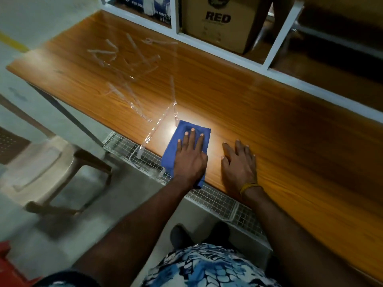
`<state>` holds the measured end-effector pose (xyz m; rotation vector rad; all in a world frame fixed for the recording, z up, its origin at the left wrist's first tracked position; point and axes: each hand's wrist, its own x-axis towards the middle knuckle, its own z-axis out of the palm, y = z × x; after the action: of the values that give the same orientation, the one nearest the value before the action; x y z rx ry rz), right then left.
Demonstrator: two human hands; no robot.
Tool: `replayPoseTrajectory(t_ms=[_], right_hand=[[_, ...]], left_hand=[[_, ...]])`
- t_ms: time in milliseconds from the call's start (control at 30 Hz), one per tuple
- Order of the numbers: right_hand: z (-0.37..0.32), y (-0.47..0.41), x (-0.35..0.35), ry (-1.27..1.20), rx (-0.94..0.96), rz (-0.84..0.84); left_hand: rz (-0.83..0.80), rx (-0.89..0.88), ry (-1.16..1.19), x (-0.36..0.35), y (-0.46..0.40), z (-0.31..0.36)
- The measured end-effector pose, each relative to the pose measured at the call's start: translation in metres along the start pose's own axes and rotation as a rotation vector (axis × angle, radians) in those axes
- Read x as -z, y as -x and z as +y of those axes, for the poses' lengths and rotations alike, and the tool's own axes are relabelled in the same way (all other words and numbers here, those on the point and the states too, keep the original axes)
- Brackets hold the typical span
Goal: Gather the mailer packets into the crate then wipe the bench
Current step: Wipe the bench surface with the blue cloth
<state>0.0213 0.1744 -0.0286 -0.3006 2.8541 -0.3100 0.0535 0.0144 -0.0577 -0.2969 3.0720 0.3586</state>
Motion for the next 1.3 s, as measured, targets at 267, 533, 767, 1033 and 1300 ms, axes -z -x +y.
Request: replayPoseTrajectory(t_ms=[267,533,767,1033,1300], right_hand=[[0.005,-0.026,0.002,-0.033,0.002,-0.006],[0.014,-0.086,0.015,-0.043,-0.061,-0.004],[0.012,-0.150,0.030,-0.077,-0.078,-0.004],[0.015,-0.204,0.037,-0.041,-0.054,0.067],[0.016,-0.254,0.044,-0.021,-0.028,0.086]], left_hand=[[-0.060,-0.211,0.008,0.003,-0.043,-0.002],[-0.119,-0.444,0.019,0.005,-0.121,0.003],[-0.043,-0.434,0.098,0.001,-0.209,0.010],[-0.013,-0.433,0.082,0.001,-0.297,0.020],[-0.077,-0.347,0.070,0.006,-0.351,0.026]])
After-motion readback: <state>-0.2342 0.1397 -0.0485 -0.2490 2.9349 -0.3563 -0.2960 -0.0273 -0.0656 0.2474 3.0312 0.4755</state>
